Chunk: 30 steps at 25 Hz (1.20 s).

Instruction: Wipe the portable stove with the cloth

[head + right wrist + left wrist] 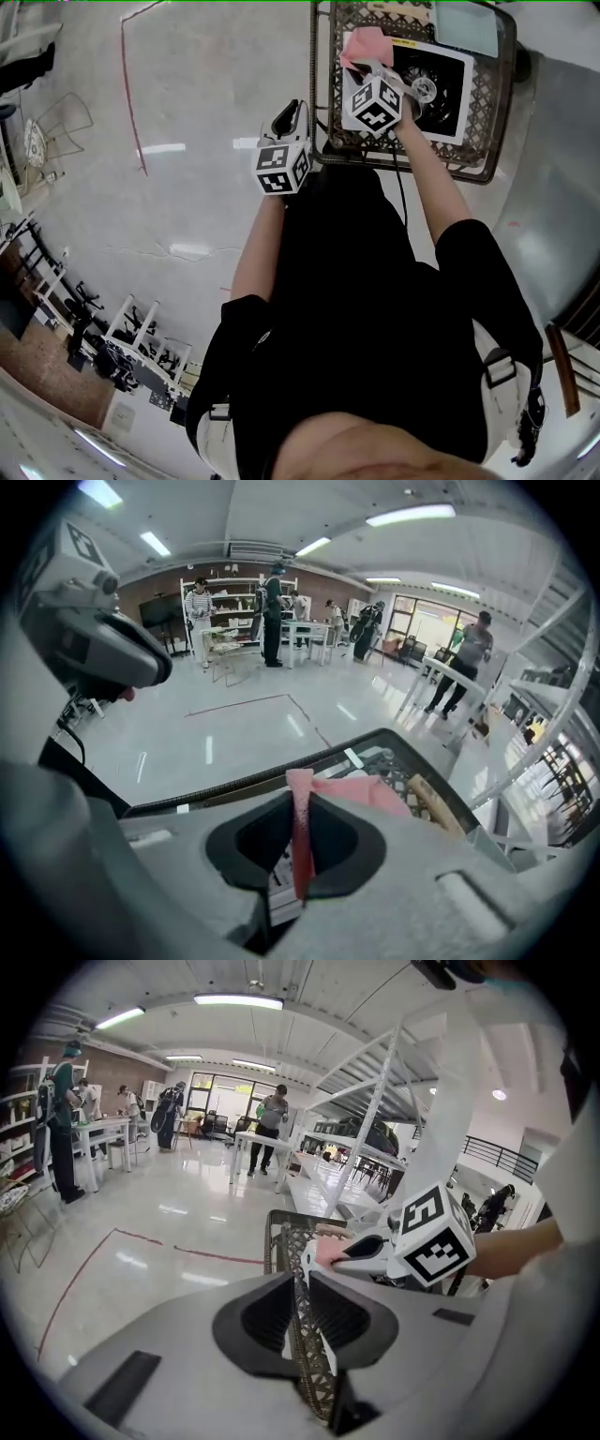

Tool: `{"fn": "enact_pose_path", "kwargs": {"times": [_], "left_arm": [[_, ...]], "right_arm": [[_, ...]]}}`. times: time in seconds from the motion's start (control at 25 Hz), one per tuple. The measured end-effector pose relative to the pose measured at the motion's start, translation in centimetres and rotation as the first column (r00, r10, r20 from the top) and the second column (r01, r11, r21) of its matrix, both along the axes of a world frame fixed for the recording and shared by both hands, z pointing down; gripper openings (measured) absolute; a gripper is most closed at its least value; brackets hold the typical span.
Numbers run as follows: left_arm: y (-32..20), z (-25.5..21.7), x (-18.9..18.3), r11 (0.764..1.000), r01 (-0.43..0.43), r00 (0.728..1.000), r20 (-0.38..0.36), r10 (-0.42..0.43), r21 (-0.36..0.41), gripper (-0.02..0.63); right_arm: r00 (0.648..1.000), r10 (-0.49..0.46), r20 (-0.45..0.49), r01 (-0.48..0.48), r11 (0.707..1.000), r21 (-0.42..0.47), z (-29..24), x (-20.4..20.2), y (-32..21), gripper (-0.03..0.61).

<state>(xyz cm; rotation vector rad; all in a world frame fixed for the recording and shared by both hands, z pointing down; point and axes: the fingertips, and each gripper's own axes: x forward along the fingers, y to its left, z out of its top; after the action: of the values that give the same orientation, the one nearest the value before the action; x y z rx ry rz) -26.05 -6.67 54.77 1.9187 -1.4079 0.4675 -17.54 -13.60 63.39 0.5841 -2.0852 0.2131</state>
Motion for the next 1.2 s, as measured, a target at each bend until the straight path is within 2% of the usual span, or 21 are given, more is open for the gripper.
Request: {"fn": "enact_pose_path", "kwargs": {"times": [0.32,0.64,1.2], "left_arm": [[0.2,0.9,1.9,0.999,-0.04,0.999,-0.02,0.04,-0.009,0.046],[2.2,0.8,2.7,0.995,-0.103,0.994,-0.041,0.103,0.007,0.046],[8.5,-0.3,2.0,0.978,-0.196,0.978,-0.064,0.2,0.067,0.047]], "right_arm": [[0.999,-0.013,0.033,0.016,0.997,-0.072,0.6,0.7,3.7,0.029],[0.999,-0.043,0.009,0.044,0.995,-0.086,0.9,0.2,8.7,0.029],[0.989,0.143,0.038,-0.14,0.988,-0.072,1.3,0.1,15.3,0.031]]}}
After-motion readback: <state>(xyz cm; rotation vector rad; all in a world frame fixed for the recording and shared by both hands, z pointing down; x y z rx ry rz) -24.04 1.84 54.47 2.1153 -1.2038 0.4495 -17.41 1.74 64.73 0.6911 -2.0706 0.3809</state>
